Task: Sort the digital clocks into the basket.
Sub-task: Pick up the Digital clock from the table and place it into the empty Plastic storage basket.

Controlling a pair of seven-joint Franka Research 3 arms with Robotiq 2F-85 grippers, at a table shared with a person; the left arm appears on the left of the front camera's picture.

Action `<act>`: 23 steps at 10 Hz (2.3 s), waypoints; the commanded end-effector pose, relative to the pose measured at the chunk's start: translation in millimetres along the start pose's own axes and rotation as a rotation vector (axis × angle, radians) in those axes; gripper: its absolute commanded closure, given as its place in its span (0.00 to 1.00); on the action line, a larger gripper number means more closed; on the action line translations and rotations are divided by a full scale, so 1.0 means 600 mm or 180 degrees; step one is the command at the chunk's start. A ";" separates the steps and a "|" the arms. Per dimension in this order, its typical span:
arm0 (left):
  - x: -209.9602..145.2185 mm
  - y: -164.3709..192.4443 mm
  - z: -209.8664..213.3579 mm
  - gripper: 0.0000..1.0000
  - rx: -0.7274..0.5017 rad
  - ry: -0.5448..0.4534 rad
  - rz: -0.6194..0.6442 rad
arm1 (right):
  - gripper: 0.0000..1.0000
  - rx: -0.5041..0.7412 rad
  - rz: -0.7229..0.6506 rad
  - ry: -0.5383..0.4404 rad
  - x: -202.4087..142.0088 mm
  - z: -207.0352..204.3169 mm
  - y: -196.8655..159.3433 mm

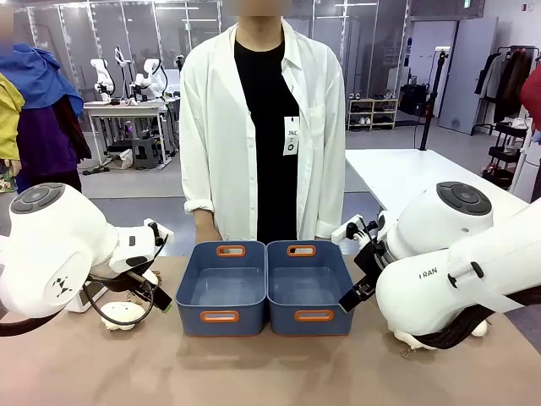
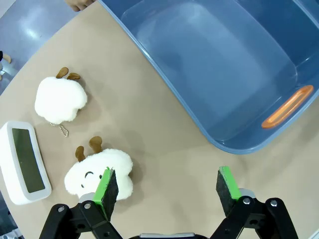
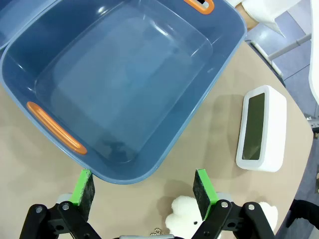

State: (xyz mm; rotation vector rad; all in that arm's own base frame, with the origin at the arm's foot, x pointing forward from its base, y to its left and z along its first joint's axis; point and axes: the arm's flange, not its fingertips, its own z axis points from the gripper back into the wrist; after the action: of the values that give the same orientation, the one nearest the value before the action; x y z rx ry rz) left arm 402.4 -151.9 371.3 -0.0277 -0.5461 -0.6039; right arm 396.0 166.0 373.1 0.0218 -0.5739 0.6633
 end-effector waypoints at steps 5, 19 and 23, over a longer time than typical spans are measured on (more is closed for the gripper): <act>0.034 0.113 0.110 0.00 -0.1790 0.0497 0.0662 | 0.00 0.1669 -0.0591 0.0040 0.050 0.097 -0.110; -0.449 0.486 0.341 0.00 -0.2727 -0.1891 0.2699 | 0.00 0.2444 -0.3334 -0.1708 -0.378 0.346 -0.442; -0.468 0.477 0.331 0.00 -0.2807 -0.1916 0.2737 | 0.00 0.2537 -0.3212 -0.1814 -0.401 0.344 -0.459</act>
State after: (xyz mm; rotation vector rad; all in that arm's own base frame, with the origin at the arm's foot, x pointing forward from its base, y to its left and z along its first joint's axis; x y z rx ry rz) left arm 272.2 268.3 439.8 -1.2435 -0.7244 0.0720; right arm 302.5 -233.3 467.9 1.1988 -0.7019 -0.1821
